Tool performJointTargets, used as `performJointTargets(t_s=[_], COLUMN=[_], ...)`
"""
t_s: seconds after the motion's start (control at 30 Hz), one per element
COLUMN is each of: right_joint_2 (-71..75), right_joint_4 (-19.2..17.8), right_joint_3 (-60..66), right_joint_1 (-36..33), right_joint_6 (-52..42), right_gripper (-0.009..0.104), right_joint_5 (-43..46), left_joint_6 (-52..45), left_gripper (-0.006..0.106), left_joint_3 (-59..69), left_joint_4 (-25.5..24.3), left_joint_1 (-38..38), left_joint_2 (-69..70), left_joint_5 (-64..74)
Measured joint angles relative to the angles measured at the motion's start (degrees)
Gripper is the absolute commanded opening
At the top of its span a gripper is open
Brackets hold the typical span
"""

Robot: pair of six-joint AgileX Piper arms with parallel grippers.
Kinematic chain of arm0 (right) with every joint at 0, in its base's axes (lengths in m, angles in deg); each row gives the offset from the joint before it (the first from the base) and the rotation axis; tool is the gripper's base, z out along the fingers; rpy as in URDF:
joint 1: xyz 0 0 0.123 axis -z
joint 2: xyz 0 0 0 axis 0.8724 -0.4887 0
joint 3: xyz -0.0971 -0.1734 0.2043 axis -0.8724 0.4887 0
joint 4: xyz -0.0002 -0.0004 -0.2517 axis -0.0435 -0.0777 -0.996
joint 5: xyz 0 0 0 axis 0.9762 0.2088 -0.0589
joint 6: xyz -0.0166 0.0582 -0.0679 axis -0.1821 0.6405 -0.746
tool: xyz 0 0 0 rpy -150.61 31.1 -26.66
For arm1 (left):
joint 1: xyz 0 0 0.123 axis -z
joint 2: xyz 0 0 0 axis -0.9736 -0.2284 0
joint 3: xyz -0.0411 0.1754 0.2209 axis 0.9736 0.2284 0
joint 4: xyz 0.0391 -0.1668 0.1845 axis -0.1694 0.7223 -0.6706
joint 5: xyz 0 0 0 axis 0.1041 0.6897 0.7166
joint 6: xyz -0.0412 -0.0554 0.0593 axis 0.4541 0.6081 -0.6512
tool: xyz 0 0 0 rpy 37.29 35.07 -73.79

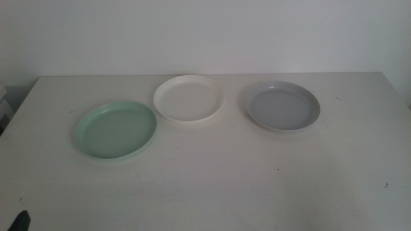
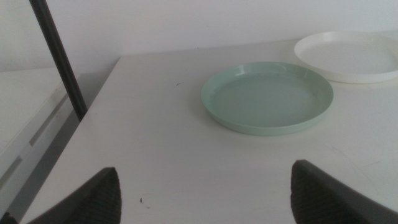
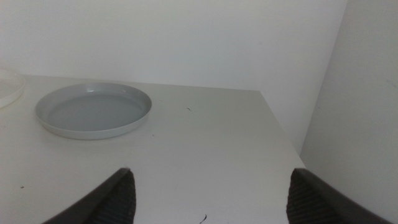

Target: Stack the three bowls on top of each other.

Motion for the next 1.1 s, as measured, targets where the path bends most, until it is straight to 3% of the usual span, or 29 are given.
performJointTargets(t_s=[0.23,0.57,1.1], right_joint_2=[0.00,0.00,0.00], right_joint_4=[0.00,0.00,0.00], right_joint_3=[0.00,0.00,0.00], right_joint_1=[0.00,0.00,0.00], right_joint_6=[0.00,0.00,0.00], right_gripper=[0.062,0.062,0.062], right_joint_5=[0.00,0.00,0.00], left_joint_6=[0.00,0.00,0.00], left_gripper=[0.105,0.105,0.105], left_joint_3=[-4.84,-23.31,-69.54], left_joint_4=[0.64,1.53,1.67], left_joint_1=[0.00,0.00,0.00], left_joint_2=[-6.87,-27.45,-61.16], left_joint_5=[0.07,1.37,29.74])
